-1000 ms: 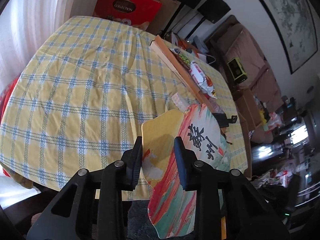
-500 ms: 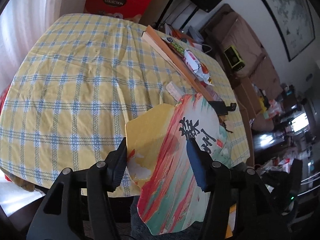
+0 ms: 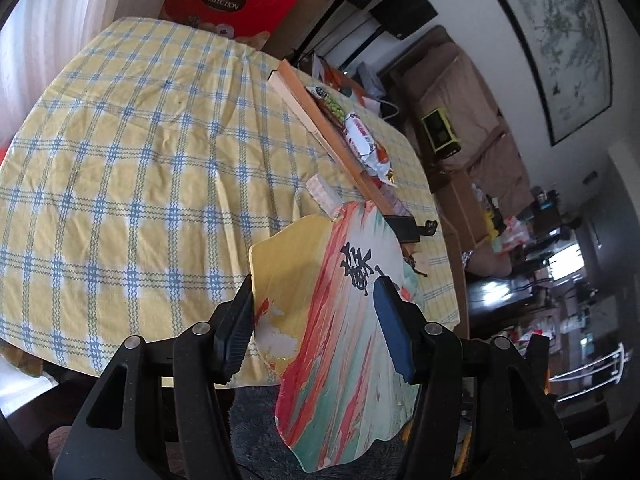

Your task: Organize objects

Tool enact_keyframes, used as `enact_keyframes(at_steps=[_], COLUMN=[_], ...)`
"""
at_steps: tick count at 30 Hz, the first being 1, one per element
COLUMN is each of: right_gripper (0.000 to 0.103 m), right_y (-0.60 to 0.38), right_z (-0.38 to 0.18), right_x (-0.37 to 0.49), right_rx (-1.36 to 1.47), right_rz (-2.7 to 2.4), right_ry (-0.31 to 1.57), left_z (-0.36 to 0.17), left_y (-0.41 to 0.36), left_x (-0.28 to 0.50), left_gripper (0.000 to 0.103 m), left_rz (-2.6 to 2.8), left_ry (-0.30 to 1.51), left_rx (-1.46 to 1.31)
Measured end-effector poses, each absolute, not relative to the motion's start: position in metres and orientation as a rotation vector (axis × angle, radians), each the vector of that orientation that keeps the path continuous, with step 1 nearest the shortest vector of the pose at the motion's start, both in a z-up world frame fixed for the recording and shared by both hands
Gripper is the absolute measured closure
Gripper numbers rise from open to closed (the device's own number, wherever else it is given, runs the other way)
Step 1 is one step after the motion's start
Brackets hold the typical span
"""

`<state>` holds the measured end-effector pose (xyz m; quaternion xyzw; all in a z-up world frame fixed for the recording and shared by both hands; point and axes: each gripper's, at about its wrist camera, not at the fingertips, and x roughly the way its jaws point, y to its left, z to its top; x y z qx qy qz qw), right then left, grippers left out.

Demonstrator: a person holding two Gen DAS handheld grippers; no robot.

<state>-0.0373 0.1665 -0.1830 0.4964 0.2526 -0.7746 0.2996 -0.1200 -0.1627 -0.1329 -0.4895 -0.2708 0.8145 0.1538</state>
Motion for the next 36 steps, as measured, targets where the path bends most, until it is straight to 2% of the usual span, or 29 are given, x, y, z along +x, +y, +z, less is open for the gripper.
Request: enact_keyframes(at_steps=[1, 5, 8, 10, 13, 15, 16, 21, 27, 36], right_gripper=[0.087, 0.091, 0.093, 0.092, 0.092, 0.092, 0.093, 0.092, 0.092, 0.09], right_y=[0.164, 0.159, 0.17, 0.174, 0.174, 0.172, 0.172, 0.176, 0.173, 0.178], right_z=[-0.185, -0.187, -0.19, -0.19, -0.191, -0.191, -0.19, -0.189, -0.177, -0.142], right_x=[-0.036, -0.025, -0.027, -0.028, -0.031, -0.03, -0.03, -0.031, -0.025, -0.025], right_rx=[1.304, 1.229, 1.234, 1.235, 1.248, 1.249, 1.251, 1.27, 1.232, 1.146], right_rz=[-2.07, -2.035, -2.045, -2.053, -2.063, -2.069, -2.074, -2.101, -2.137, -2.26], right_ry=[0.708, 0.854, 0.782, 0.746, 0.739, 0.76, 0.757, 0.694, 0.722, 0.696], left_z=[-0.132, -0.141, -0.16, -0.165, -0.157, -0.15, -0.147, -0.139, -0.115, -0.09], left_y=[-0.163, -0.176, -0.184, -0.175, -0.153, -0.145, -0.141, -0.131, -0.116, -0.112], left_x=[-0.12, -0.123, -0.128, -0.129, -0.13, -0.131, -0.131, -0.125, -0.118, -0.113], left_gripper=[0.049, 0.048, 0.048, 0.048, 0.049, 0.065, 0.069, 0.07, 0.071, 0.074], left_rz=[2.343, 2.264, 2.118, 2.061, 2.15, 2.261, 2.325, 2.417, 2.521, 2.607], left_ry=[-0.775, -0.941, -1.107, -1.108, -0.977, -0.877, -0.801, -0.66, -0.484, -0.397], left_rx=[-1.4, -1.311, -1.289, -1.288, -1.307, -1.335, -1.372, -1.377, -1.316, -1.273])
